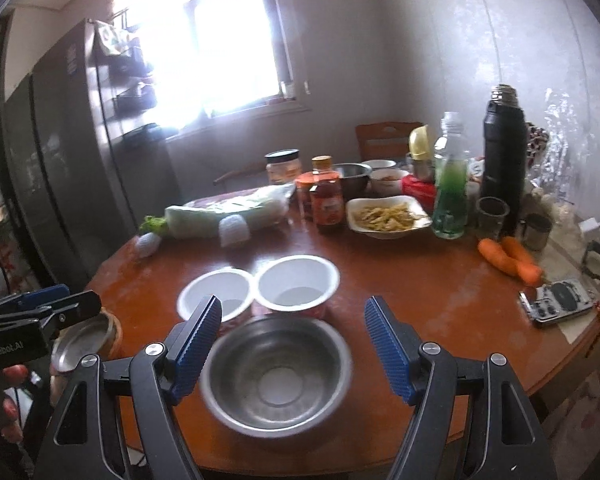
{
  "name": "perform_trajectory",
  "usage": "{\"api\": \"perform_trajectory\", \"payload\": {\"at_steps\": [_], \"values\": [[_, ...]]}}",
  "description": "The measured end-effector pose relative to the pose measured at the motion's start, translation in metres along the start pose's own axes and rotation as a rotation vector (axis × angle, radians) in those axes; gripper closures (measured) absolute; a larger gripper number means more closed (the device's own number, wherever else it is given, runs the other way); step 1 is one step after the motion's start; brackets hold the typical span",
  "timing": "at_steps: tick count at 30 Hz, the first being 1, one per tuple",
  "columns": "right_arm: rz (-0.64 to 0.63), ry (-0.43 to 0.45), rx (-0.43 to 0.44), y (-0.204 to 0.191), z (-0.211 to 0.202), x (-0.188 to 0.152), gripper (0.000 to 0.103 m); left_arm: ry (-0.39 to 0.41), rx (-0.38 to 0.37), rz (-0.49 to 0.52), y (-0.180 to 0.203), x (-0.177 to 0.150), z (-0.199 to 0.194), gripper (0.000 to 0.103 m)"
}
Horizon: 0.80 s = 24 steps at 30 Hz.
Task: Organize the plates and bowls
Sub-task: 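Reach the left gripper to the large steel bowl and grasp its rim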
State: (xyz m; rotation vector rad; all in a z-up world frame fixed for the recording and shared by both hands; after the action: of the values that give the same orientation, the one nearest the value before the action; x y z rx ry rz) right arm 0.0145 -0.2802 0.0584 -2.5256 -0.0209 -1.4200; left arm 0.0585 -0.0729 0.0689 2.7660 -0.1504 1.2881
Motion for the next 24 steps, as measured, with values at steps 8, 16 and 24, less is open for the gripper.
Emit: {"api": "perform_trajectory", "payload": {"at_steps": [8, 16, 24], "values": [[0.030, -0.061, -0.004, 0.024, 0.027, -0.017, 0.027, -0.059, -0.017, 0.035, 0.023, -0.007, 0.032, 0.032], [0.030, -0.136, 0.021, 0.035, 0.053, -0.032, 0.027, -0.118, -0.027, 0.034, 0.032, -0.018, 0.065, 0.032], [0.000, -0.197, 0.032, 0.039, 0.082, -0.049, 0.027, -0.166, -0.027, 0.025, 0.035, -0.030, 0.095, 0.032]]}}
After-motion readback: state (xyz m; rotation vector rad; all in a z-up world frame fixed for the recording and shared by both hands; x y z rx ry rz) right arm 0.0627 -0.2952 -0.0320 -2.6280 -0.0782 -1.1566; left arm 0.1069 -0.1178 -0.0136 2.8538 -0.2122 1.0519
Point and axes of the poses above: each gripper's, at about its wrist camera, not at the fingertips, and z roughly the way its jaws point, y to its right, x to its top, the point moved 1 cm from there along z, roughly the way its jaws point, and after that the axes turned 3 degrees about x, right-handed, at the moved point
